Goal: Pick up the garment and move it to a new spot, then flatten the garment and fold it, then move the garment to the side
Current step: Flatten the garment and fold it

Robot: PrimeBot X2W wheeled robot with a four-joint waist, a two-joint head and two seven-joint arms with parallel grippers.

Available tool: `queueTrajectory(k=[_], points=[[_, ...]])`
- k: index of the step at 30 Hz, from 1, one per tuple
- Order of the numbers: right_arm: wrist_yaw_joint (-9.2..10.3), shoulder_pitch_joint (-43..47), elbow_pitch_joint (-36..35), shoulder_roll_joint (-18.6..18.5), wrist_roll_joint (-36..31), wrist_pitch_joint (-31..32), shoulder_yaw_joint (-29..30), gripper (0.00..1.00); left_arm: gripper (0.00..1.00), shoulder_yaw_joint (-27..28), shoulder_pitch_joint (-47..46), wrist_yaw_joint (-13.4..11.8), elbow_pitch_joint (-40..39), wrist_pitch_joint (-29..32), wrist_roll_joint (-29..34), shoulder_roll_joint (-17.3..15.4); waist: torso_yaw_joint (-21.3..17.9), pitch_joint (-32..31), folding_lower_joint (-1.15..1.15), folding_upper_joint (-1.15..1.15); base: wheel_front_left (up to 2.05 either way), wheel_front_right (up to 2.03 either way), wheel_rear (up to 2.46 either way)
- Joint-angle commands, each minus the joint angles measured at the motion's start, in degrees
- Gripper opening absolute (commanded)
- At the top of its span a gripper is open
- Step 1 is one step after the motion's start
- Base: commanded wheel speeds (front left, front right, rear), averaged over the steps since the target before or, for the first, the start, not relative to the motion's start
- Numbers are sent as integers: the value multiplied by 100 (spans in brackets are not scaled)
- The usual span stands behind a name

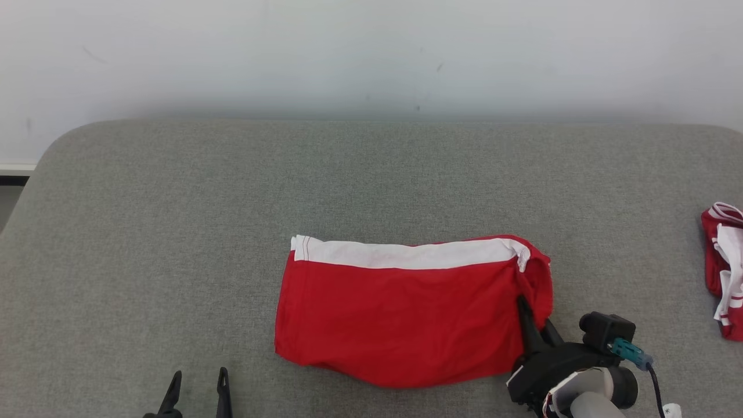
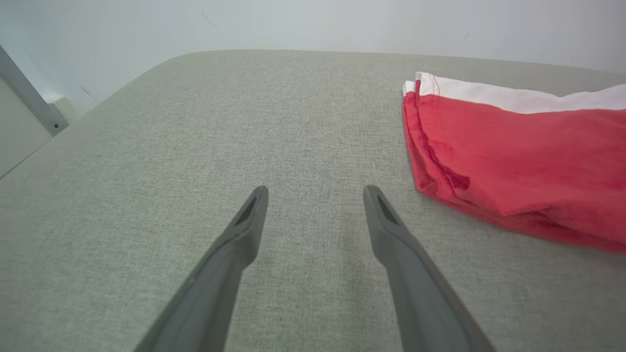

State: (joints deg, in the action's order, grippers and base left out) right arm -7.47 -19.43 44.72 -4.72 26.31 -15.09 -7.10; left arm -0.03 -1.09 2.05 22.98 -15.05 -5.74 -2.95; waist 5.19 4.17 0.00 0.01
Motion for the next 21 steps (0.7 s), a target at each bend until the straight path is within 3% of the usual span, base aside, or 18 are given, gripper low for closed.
queueTrajectory(k=[1,7,13,21], points=[[0,-16,-111,41,139,40,-125,0,100,-28,42,-12,19,-15,-37,8,-18,-2,0,-1,0,0,0],[-1,9,-965,94,840,477,-1051,0,100,-169,-25,-8,100,-15,-122,7,47,-17,0,-1,0,0,0],[-1,-37,-1638,79,1200,793,-1623,0,100,-240,33,-18,131,-15,-157,7,233,-60,0,-1,0,0,0],[-1,-356,-1376,151,1206,1023,-2022,0,100,-395,-13,4,148,-14,-197,8,606,1,0,-1,0,0,0]])
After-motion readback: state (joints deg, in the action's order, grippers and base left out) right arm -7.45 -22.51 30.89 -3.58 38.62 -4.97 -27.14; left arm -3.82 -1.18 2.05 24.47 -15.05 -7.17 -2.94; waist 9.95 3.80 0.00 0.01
